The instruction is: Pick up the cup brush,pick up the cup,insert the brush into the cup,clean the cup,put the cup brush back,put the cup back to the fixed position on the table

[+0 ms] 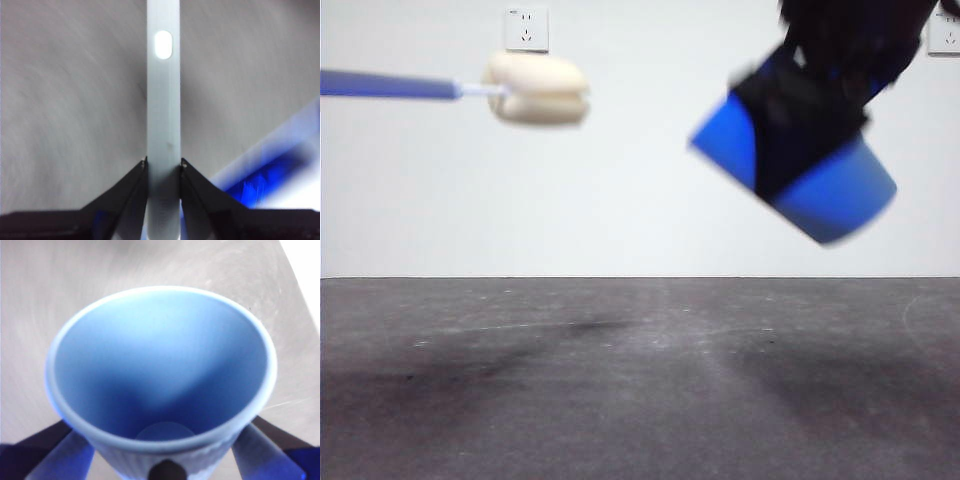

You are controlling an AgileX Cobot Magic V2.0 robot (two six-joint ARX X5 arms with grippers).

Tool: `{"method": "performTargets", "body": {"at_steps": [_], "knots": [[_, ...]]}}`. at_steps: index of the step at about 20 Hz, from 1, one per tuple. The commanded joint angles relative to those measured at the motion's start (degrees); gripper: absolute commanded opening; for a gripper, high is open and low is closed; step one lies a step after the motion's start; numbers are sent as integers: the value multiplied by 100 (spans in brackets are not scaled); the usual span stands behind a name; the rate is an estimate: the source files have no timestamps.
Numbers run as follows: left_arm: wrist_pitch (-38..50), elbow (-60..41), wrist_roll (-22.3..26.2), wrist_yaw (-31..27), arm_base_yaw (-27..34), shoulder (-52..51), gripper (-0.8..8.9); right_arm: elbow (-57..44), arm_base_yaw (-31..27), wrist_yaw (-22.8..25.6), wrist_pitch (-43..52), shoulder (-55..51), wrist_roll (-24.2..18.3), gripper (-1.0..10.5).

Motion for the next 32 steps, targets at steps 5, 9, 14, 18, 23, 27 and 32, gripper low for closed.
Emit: {"method": "performTargets", "body": {"at_steps": [5, 9, 14, 18, 23, 27, 32], "knots": [[1550, -74, -625, -109, 688, 1137, -9, 81, -219, -710, 986, -1547, 1967, -17], [2881, -74, -780, 780, 1237, 2138, -9, 81, -221, -699, 1093, -2129, 2057, -17], [3373, -74, -866, 922, 1486, 3359, -9, 81, -223, -684, 1093, -2492, 2057, -17], [3851, -74, -1097, 1038, 1506, 4109, -9, 81, -223, -664, 979, -2503, 2055, -17], [4288, -74, -1491, 1021, 1510, 4616, -9, 81, -223, -645, 859, -2490, 2052, -17], [4380, -74, -1530, 925, 1512, 4800, -9, 81, -262, -645, 857, -2487, 2052, -17], [4389, -74, -1528, 896, 1497, 4994, -5, 81, -262, -643, 852, -2490, 2050, -17]]}}
